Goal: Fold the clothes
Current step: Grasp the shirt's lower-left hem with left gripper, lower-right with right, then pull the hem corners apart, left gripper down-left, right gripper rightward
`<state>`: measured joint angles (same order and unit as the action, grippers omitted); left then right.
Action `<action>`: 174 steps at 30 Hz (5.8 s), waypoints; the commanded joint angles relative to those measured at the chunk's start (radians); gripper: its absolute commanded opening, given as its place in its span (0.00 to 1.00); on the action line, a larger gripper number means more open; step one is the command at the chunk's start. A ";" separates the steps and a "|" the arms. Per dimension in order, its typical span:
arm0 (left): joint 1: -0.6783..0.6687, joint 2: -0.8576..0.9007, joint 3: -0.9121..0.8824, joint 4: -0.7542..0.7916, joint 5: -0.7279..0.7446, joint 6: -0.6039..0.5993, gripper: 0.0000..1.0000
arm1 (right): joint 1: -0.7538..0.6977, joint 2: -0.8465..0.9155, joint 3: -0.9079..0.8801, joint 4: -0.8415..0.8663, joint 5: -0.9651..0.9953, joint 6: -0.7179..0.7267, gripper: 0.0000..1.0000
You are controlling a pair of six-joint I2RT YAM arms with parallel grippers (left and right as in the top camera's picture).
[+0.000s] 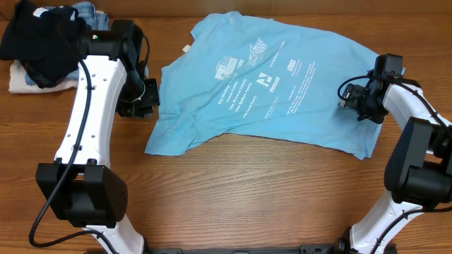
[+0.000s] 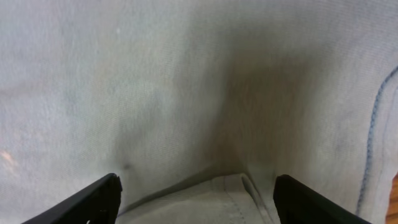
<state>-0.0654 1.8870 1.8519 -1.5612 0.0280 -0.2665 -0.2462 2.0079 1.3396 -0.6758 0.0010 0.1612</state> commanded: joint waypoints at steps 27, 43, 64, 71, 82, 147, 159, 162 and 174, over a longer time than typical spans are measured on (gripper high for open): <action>-0.002 -0.004 -0.005 0.006 -0.010 0.009 0.24 | 0.003 0.003 0.003 -0.032 0.068 0.085 0.04; -0.002 0.000 -0.153 0.120 0.087 0.074 0.59 | 0.003 -0.168 0.056 -0.198 0.065 0.263 0.04; 0.065 0.000 -0.549 0.460 0.122 0.016 0.66 | 0.003 -0.183 0.056 -0.224 -0.042 0.262 0.04; 0.068 0.002 -0.583 0.494 0.099 -0.004 0.63 | 0.003 -0.183 0.056 -0.232 -0.048 0.262 0.04; 0.068 0.006 -0.603 0.530 0.061 -0.038 0.59 | 0.003 -0.183 0.056 -0.232 -0.056 0.262 0.04; 0.034 -0.348 -0.514 0.494 0.056 -0.167 0.04 | -0.070 -0.400 0.056 -0.485 0.007 0.525 0.04; 0.010 -0.343 -0.514 0.579 0.122 -0.248 0.04 | -0.070 -0.399 0.054 -0.513 0.111 0.595 0.04; 0.010 -0.348 -0.514 0.516 0.113 -0.259 0.04 | -0.070 -0.400 0.054 -0.518 0.111 0.595 0.04; 0.010 -0.613 -0.514 0.295 -0.008 -0.341 0.04 | -0.070 -0.400 0.054 -0.503 0.110 0.595 0.04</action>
<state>-0.0528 1.3666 1.3254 -1.2346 0.0525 -0.5697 -0.3134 1.6241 1.3743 -1.1919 0.0937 0.7479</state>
